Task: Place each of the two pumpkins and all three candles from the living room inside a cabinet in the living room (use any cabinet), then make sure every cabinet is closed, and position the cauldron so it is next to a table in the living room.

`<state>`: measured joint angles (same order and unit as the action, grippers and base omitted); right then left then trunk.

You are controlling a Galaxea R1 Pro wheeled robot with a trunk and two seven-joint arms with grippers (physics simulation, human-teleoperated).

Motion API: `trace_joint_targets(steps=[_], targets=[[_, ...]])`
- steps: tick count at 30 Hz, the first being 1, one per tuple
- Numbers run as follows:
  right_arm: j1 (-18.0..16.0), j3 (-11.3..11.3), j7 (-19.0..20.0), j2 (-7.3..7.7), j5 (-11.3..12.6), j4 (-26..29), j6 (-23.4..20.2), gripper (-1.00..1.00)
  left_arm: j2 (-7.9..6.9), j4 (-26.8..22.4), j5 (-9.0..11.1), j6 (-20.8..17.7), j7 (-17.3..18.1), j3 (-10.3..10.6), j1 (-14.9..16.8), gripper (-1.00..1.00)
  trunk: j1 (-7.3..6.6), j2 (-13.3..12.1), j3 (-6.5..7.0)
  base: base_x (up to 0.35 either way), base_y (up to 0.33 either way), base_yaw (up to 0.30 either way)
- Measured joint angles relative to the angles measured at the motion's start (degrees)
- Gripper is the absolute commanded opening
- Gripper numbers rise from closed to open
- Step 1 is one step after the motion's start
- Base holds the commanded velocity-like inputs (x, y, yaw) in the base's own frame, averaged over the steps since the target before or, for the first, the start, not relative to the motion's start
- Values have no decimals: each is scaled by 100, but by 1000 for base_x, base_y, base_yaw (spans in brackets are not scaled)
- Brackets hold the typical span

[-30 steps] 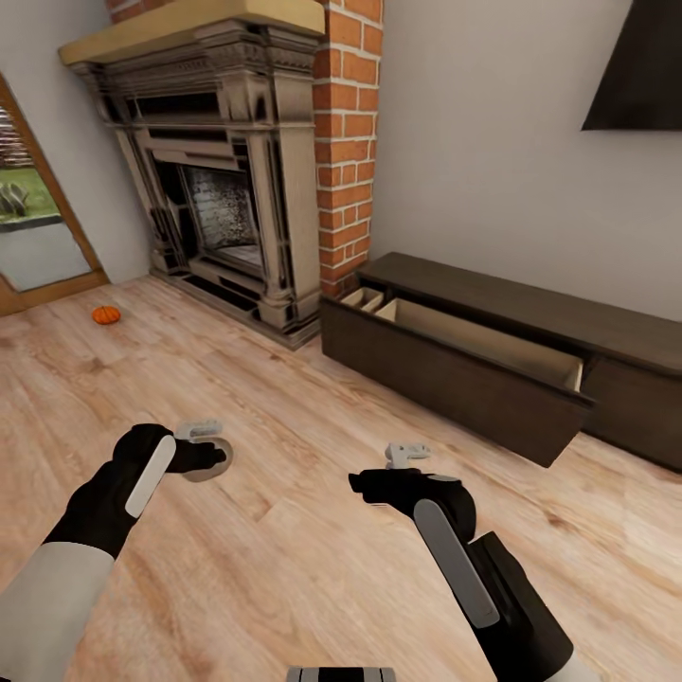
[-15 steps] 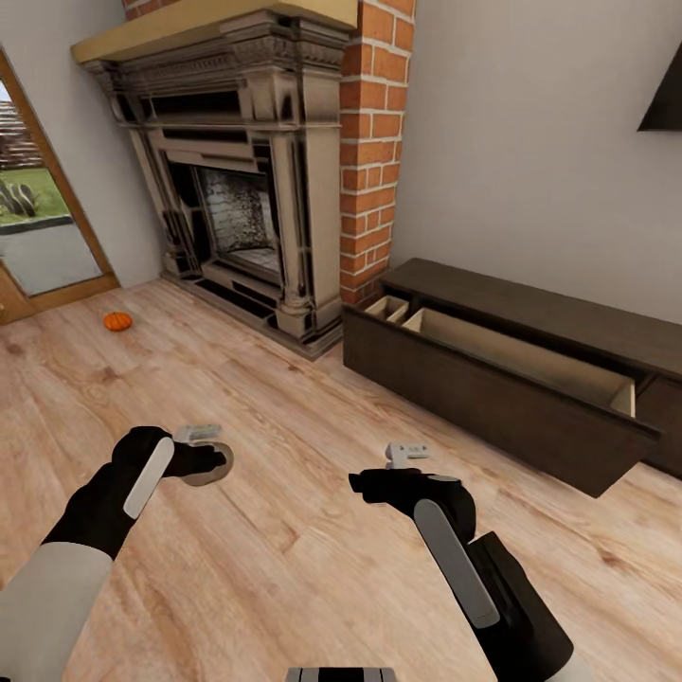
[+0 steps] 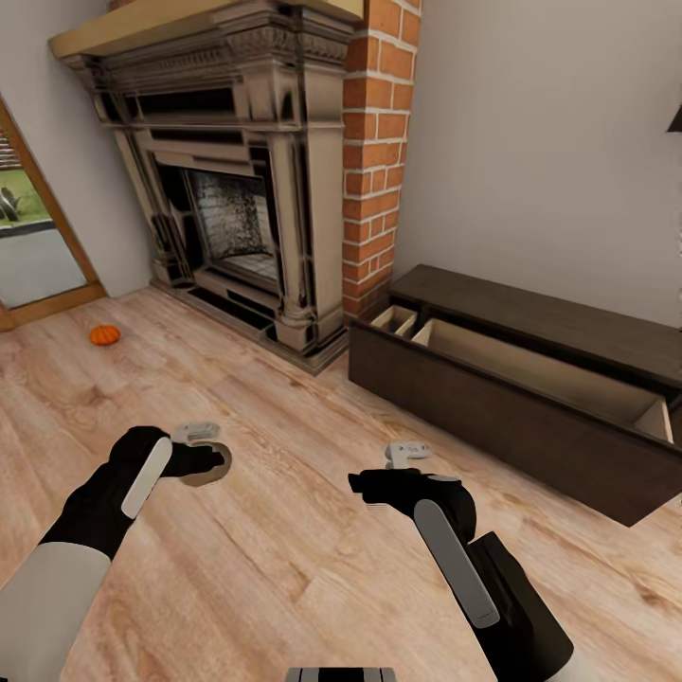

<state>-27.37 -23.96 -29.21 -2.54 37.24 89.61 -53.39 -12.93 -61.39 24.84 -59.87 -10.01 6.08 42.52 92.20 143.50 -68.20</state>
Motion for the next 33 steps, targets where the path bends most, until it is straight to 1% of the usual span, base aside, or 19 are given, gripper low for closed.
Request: trace_joint_targets(steps=[17,19,25,28,29,30,31,33], targets=[[0,6,1,0,1,0,2,100,0,-11,3,0,0,5,0,-100,1,0,0,271,218,-279],[0,15,2,0,10,1,1,100,0,-13,-13,1,0,7,0,-100,2,0,0,125,124,-287],[0,63,2,5,36,-6,4,100,-14,-98,39,3,1,10,-6,-100,3,0,0,34,34,-290],[0,84,2,13,46,-7,6,100,-141,-542,58,3,1,21,-11,-100,2,0,1,6,6,-291],[0,92,2,18,47,-7,8,100,-232,-795,138,5,0,27,-29,-100,3,0,1,3,3,-291],[0,99,2,21,46,-7,9,100,-283,-951,173,2,1,32,-51,-100,2,0,0,2,2,-291],[0,112,2,24,45,-7,10,100,-331,-1069,260,3,4,34,-83,-100,3,0,0,2,2,-291],[0,281,1,31,34,-8,11,100,-483,-1440,593,3,3,39,-225,-100,3,0,0,1,1,-292]])
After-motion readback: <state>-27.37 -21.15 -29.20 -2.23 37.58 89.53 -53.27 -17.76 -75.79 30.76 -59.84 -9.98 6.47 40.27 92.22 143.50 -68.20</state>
